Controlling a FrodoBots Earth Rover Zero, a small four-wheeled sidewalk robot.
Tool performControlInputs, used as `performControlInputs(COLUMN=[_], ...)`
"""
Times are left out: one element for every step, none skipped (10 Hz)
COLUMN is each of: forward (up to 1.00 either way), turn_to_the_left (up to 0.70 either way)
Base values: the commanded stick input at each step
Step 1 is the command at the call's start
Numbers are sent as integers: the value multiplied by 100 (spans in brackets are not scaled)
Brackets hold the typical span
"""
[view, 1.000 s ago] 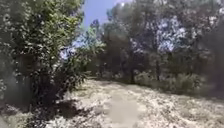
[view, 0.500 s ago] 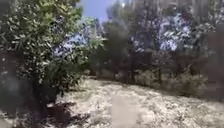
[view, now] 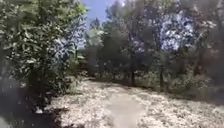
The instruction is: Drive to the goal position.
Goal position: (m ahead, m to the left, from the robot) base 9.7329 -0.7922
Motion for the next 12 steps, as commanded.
performControlInputs(forward=[50,50,50,50,50,50,50,50,50,50,50,50], turn_to_the_left=[0,0,0,0,0,0,0,0,0,0,0,0])
